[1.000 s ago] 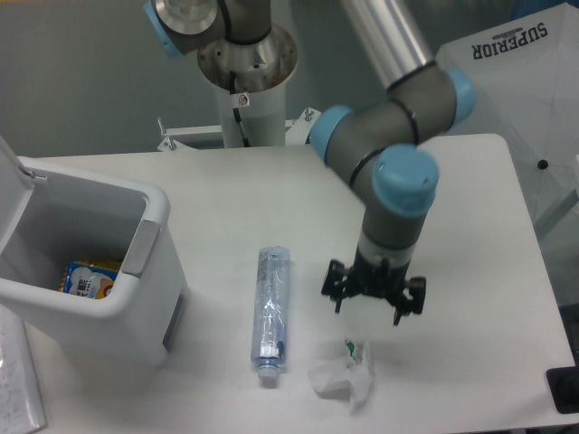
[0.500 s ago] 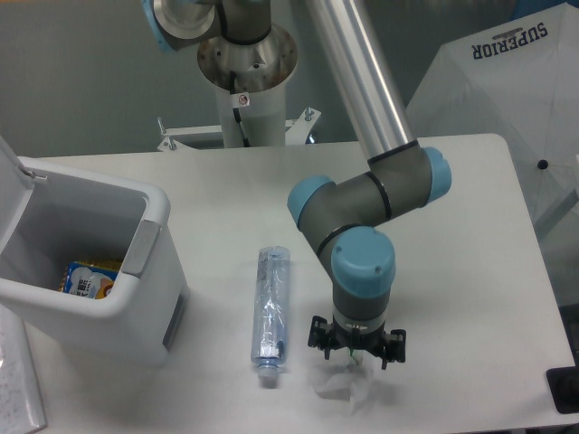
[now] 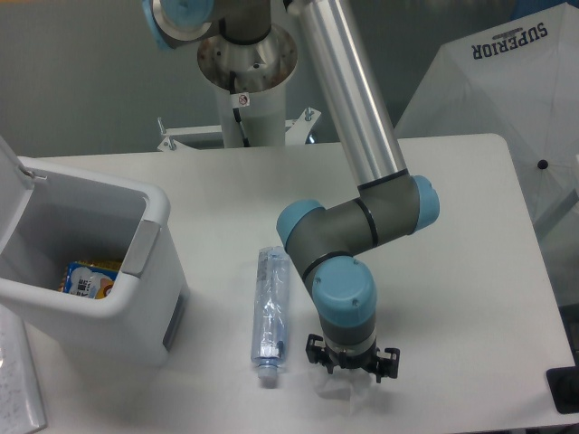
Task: Place the trash in the trash can
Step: 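Close the gripper on the white tissue, then lift the tissue and carry it over the white trash bin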
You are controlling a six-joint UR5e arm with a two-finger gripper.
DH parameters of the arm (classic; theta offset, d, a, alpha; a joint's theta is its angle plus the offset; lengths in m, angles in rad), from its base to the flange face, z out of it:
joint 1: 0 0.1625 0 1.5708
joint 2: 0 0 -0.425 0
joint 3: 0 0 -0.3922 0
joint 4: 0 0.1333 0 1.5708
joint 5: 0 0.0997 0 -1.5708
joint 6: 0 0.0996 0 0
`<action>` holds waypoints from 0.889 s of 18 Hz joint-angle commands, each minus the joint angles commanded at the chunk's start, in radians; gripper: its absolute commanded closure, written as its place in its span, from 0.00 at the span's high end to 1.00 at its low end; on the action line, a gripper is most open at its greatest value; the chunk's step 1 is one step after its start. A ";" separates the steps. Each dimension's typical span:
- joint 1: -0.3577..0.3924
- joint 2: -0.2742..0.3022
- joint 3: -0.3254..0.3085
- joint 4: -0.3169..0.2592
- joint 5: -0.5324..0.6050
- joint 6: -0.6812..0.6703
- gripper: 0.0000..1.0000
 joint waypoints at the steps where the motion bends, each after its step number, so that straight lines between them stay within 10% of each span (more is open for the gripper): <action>1: -0.002 0.000 0.000 0.000 -0.002 0.000 0.46; 4: -0.008 0.005 -0.002 0.000 -0.002 0.000 0.00; 16: -0.006 0.178 -0.014 -0.014 -0.149 -0.015 0.00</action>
